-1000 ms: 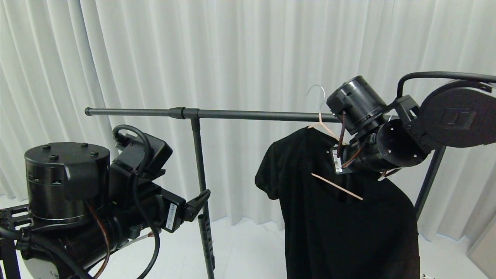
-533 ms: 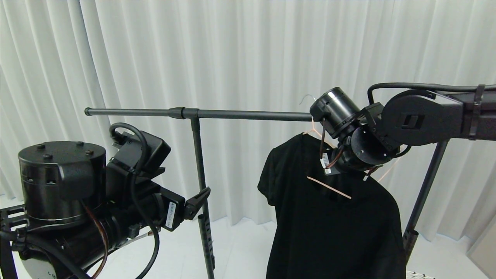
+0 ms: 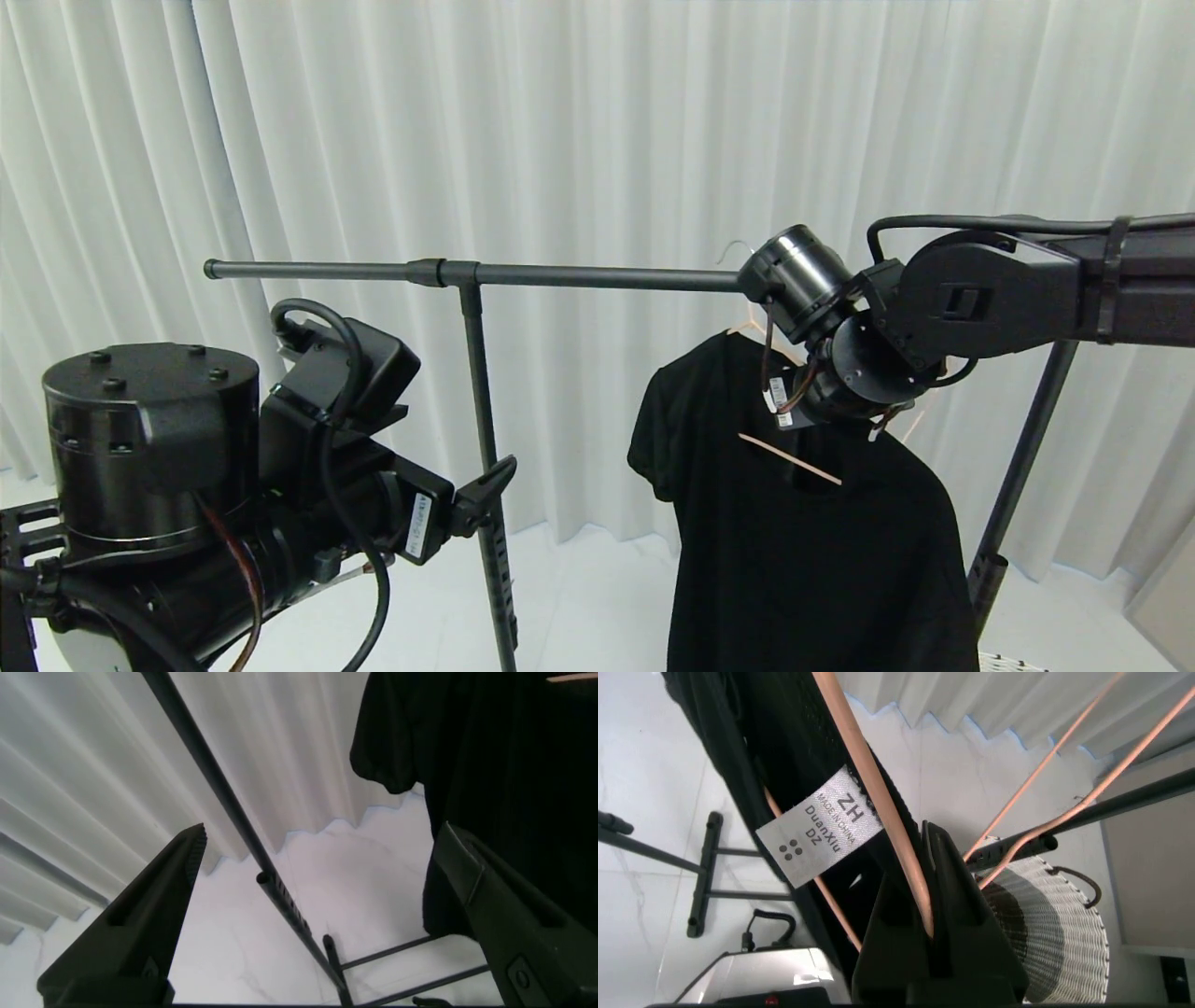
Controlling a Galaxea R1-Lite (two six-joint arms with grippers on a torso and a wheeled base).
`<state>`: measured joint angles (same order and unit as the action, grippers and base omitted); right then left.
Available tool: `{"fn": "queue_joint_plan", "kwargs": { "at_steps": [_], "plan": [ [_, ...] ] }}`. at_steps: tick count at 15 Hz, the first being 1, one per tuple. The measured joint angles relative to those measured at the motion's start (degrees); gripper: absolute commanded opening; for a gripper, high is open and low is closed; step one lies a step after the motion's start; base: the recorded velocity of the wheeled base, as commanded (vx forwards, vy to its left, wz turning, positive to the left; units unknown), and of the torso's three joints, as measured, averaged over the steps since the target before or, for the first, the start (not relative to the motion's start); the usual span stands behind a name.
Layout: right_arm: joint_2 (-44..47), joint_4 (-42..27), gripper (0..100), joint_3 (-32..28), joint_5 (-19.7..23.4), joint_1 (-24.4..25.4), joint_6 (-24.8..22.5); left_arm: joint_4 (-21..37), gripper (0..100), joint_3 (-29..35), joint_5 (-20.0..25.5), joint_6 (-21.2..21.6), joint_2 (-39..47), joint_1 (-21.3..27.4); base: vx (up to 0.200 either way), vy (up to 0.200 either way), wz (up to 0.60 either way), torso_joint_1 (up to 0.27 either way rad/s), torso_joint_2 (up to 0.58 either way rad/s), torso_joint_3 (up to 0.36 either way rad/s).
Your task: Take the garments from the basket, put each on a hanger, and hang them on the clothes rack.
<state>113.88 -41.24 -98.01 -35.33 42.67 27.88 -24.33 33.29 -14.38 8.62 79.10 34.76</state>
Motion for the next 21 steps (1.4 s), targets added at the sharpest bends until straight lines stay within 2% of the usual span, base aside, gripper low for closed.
{"fn": "queue_joint_plan", "kwargs": {
  "at_steps": [21],
  "plan": [
    [2.02, 0.11, 0, -0.91, -0.02, -1.08, 0.15, 0.0, 100, -0.06, -0.01, -0.09, -0.06, 0.2, 0.0, 0.0, 0.0, 0.0, 0.0, 0.0]
  ]
}}
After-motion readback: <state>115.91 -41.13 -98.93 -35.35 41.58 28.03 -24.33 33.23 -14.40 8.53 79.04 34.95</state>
